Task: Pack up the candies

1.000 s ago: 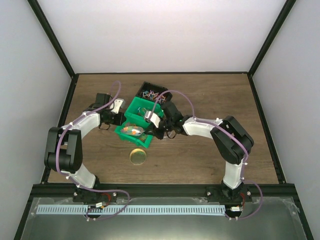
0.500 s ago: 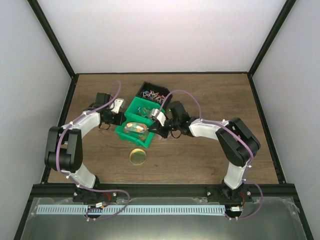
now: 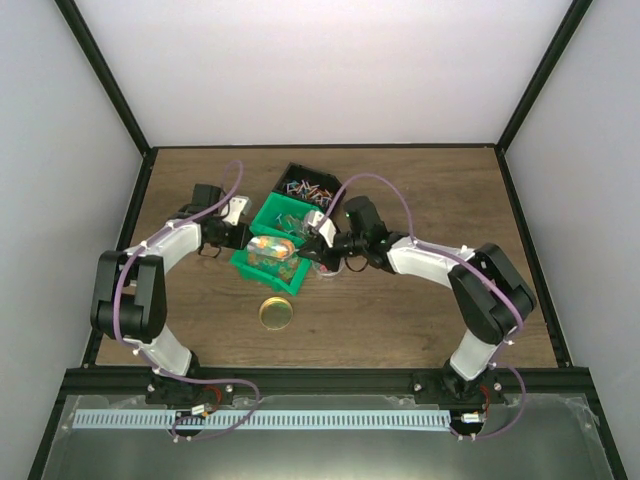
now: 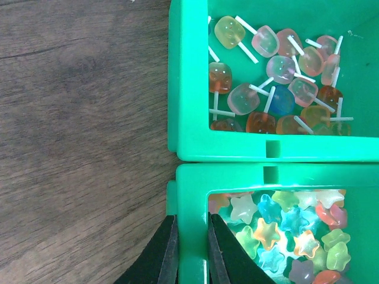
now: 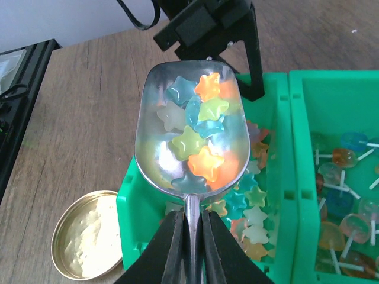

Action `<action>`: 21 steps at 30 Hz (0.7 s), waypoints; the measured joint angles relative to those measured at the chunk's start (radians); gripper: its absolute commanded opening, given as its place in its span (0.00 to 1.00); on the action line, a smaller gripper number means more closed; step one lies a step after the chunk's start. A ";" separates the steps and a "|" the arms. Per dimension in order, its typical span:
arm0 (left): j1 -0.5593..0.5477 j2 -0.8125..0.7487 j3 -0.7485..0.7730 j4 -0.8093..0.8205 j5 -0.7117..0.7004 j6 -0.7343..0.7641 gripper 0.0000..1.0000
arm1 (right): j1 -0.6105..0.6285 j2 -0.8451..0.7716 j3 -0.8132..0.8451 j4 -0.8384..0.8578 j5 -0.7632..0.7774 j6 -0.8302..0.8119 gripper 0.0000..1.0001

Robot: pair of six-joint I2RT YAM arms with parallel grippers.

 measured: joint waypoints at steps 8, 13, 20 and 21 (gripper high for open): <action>0.000 0.006 0.006 0.000 0.002 0.000 0.04 | -0.033 -0.050 0.017 -0.042 -0.011 -0.015 0.01; 0.000 0.008 0.008 0.000 0.005 0.000 0.04 | -0.068 -0.136 -0.012 -0.076 -0.019 -0.038 0.01; 0.000 0.013 0.015 -0.003 0.007 0.001 0.04 | -0.098 -0.248 -0.026 -0.155 -0.032 -0.092 0.01; 0.000 0.013 0.015 -0.003 0.007 0.001 0.04 | -0.106 -0.261 -0.028 -0.169 -0.032 -0.100 0.01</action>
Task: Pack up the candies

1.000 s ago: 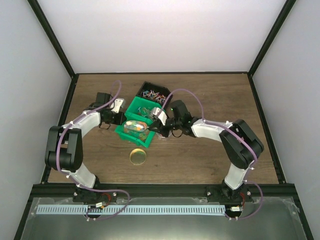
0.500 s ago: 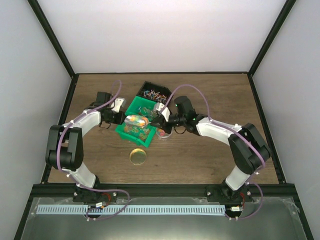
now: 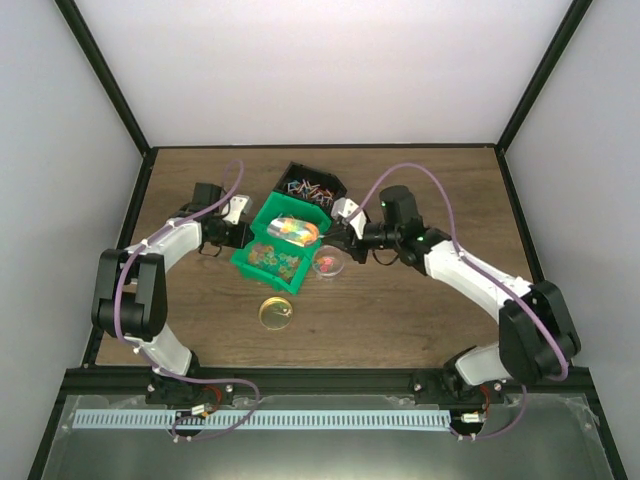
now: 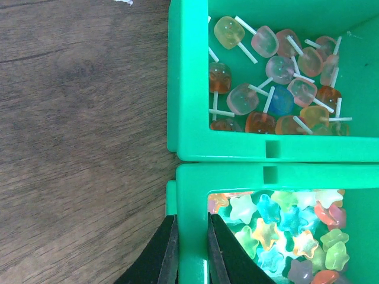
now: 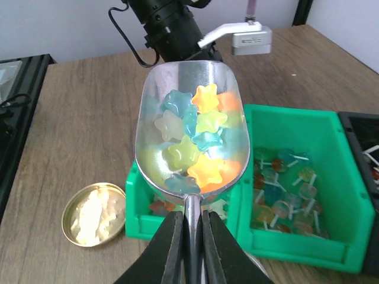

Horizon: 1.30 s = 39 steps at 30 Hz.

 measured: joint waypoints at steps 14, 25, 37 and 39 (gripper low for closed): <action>0.000 0.009 0.008 0.000 0.005 0.000 0.04 | -0.195 -0.187 -0.082 -0.298 0.021 -0.199 0.01; 0.000 0.017 0.016 -0.001 0.011 0.000 0.04 | -0.234 -0.228 -0.077 -0.552 0.091 -0.341 0.01; 0.000 0.019 0.019 -0.001 0.012 -0.001 0.04 | -0.234 -0.124 0.037 -0.714 0.193 -0.409 0.01; 0.000 0.019 0.019 -0.002 0.012 -0.001 0.04 | -0.234 -0.096 0.067 -0.740 0.196 -0.416 0.01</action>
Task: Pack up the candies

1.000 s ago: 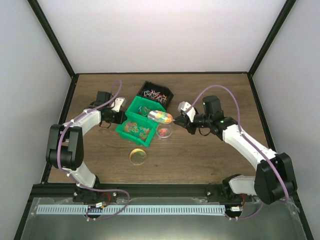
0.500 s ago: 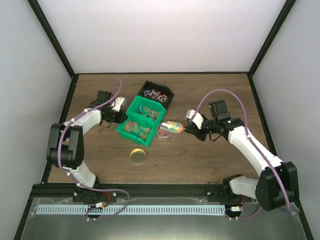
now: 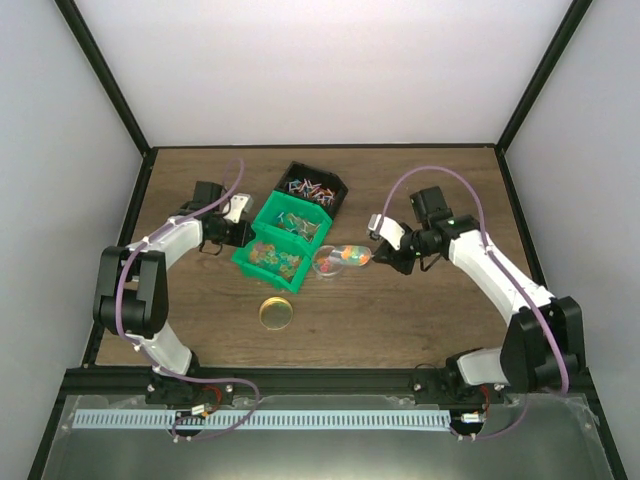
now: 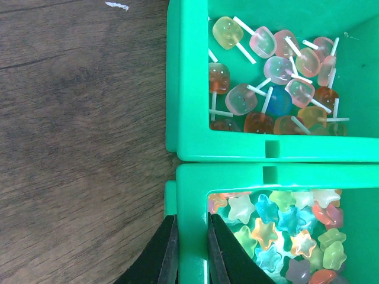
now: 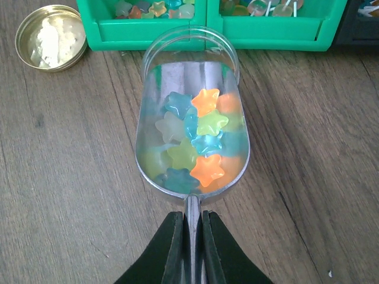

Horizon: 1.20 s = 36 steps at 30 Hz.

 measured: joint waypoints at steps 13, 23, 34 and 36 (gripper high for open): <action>0.000 0.001 0.000 0.000 0.001 0.000 0.04 | 0.029 0.101 0.133 -0.113 0.051 -0.060 0.01; 0.000 0.001 0.000 0.000 0.000 0.000 0.04 | 0.066 0.146 0.181 -0.151 0.098 -0.069 0.01; 0.000 0.001 0.000 0.000 0.000 0.000 0.04 | 0.094 0.179 0.237 -0.199 0.135 -0.080 0.01; 0.000 0.001 0.000 0.000 0.000 0.000 0.04 | 0.098 0.179 0.240 -0.203 0.142 -0.081 0.01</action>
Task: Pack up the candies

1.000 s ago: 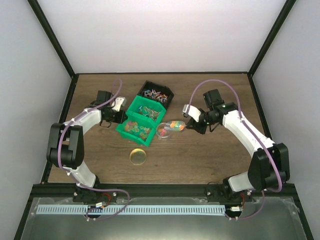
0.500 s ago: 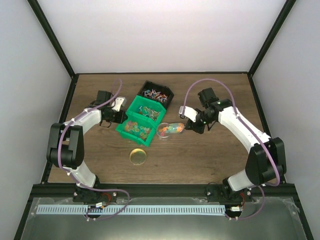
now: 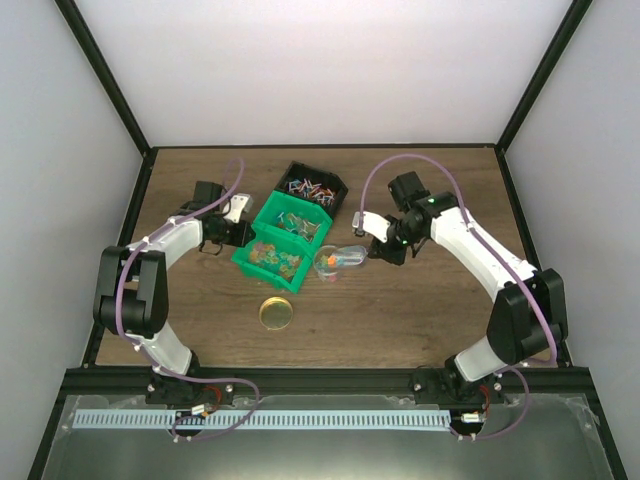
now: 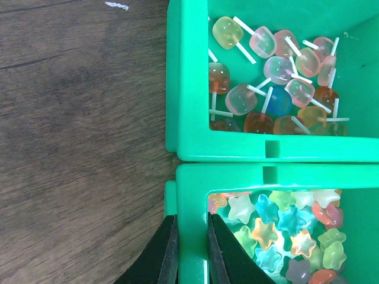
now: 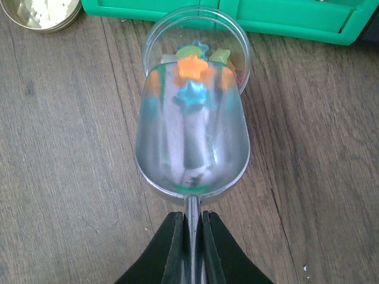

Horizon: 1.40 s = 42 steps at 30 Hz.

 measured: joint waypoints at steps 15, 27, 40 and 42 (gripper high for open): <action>0.001 0.002 0.021 -0.040 -0.038 0.067 0.04 | 0.013 0.010 0.045 -0.048 0.035 -0.014 0.01; 0.041 -0.071 -0.016 -0.140 -0.110 0.237 0.04 | 0.013 0.045 0.161 -0.038 0.001 0.046 0.01; 0.071 -0.291 -0.183 -0.264 -0.190 0.386 0.13 | 0.013 0.080 0.196 -0.019 -0.037 0.098 0.01; 0.071 -0.321 -0.202 -0.288 -0.198 0.412 0.26 | 0.013 0.091 0.214 -0.021 -0.037 0.110 0.01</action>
